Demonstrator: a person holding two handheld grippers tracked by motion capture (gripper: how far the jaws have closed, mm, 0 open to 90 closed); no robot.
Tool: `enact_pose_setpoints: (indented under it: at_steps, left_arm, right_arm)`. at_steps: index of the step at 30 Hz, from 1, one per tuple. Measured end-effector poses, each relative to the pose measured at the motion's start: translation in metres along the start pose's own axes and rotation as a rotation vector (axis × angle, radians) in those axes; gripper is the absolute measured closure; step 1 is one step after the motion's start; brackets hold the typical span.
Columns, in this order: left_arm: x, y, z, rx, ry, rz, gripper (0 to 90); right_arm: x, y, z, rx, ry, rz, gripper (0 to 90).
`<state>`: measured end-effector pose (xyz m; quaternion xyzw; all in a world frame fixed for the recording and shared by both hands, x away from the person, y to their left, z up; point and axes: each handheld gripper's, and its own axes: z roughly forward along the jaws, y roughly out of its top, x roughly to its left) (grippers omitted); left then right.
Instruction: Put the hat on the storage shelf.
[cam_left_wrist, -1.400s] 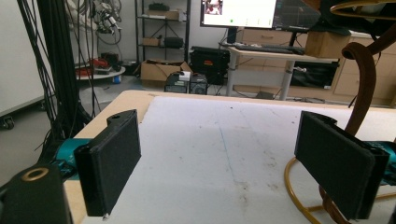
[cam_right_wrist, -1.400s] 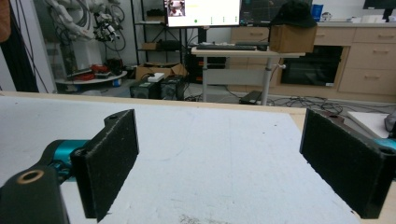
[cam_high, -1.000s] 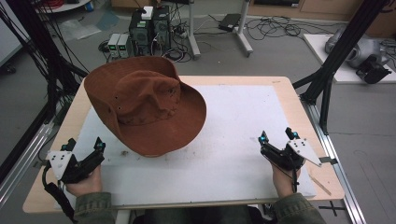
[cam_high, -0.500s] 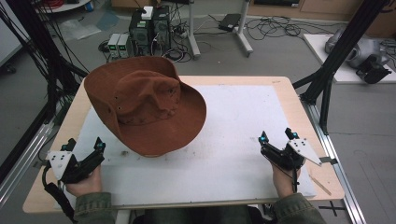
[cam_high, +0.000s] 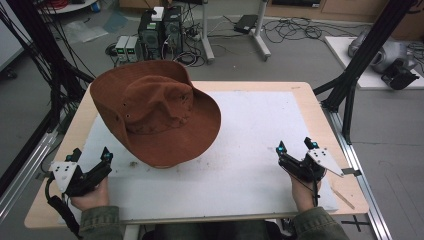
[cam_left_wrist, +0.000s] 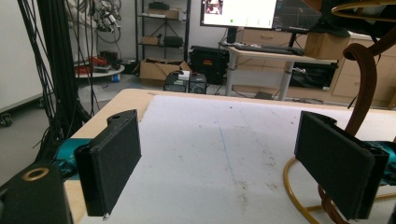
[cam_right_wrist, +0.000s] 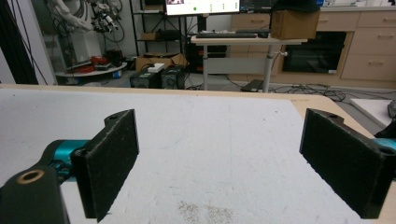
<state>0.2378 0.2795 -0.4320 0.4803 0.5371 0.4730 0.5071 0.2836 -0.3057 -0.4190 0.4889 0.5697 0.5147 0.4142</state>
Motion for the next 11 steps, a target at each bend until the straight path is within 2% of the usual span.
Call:
enact_pose_setpoints:
  at_steps: [11]
  left_arm:
    - [0.0003, -0.0002, 0.0006, -0.001, 0.003, -0.003, 14.8]
  right_arm:
    - [-0.0001, -0.0009, 0.0013, 0.006, 0.000, -0.001, 11.1]
